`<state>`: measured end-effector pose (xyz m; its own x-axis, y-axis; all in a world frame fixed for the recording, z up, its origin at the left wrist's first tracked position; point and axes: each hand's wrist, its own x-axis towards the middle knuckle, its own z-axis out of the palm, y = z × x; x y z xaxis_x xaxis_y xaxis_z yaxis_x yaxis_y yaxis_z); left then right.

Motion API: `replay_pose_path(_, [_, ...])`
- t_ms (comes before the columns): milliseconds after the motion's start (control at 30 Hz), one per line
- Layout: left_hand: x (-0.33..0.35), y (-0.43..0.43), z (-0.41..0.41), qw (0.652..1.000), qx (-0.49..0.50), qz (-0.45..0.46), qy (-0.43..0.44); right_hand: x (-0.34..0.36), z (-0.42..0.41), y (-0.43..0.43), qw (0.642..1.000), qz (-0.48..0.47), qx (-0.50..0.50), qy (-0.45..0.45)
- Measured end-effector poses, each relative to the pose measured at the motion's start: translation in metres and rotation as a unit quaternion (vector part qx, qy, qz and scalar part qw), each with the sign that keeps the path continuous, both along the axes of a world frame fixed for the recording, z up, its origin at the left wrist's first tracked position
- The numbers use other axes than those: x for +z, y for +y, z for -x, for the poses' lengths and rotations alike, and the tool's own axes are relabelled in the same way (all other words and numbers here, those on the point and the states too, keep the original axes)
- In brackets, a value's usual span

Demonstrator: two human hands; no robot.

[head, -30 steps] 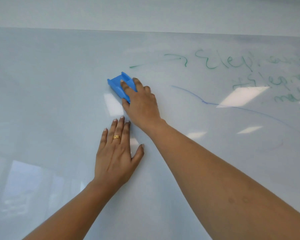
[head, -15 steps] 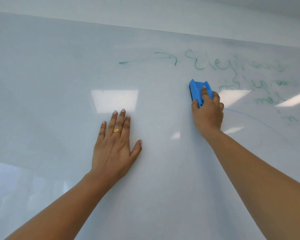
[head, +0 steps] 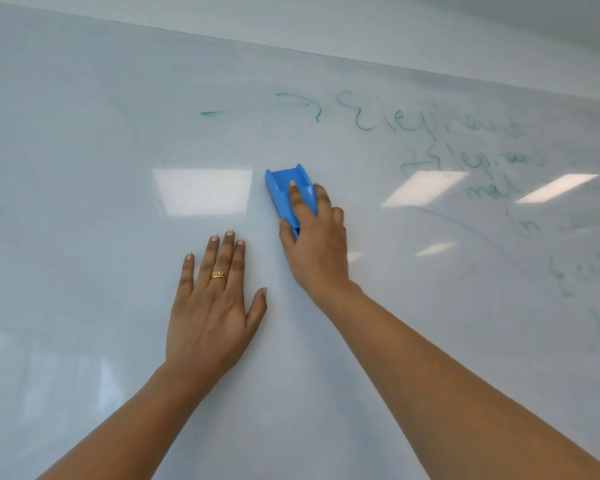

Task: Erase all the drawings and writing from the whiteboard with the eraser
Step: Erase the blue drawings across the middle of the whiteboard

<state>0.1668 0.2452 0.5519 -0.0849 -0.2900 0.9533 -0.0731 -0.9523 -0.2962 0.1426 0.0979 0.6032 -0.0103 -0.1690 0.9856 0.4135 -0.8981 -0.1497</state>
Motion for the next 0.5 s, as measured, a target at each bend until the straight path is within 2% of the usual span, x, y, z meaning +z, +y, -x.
replay_pose_path(100, [-0.002, -0.001, 0.000, 1.000, 0.003, 0.005, 0.009, 0.000, -0.001, -0.008, 1.000, 0.028, 0.002, 0.003])
replay_pose_path(167, [-0.005, -0.001, 0.000, 1.000, 0.006, 0.009, 0.010, 0.002, -0.003, -0.022, 1.000, 0.013, 0.002, 0.009])
replay_pose_path(333, [-0.013, -0.002, 0.000, 1.000, 0.008, 0.010, 0.016, -0.009, -0.013, -0.081, 0.994, -0.103, 0.022, 0.012])
replay_pose_path(500, [-0.021, -0.003, 0.000, 1.000, 0.007, 0.015, 0.021, -0.062, -0.019, -0.147, 0.973, -0.231, 0.028, -0.002])
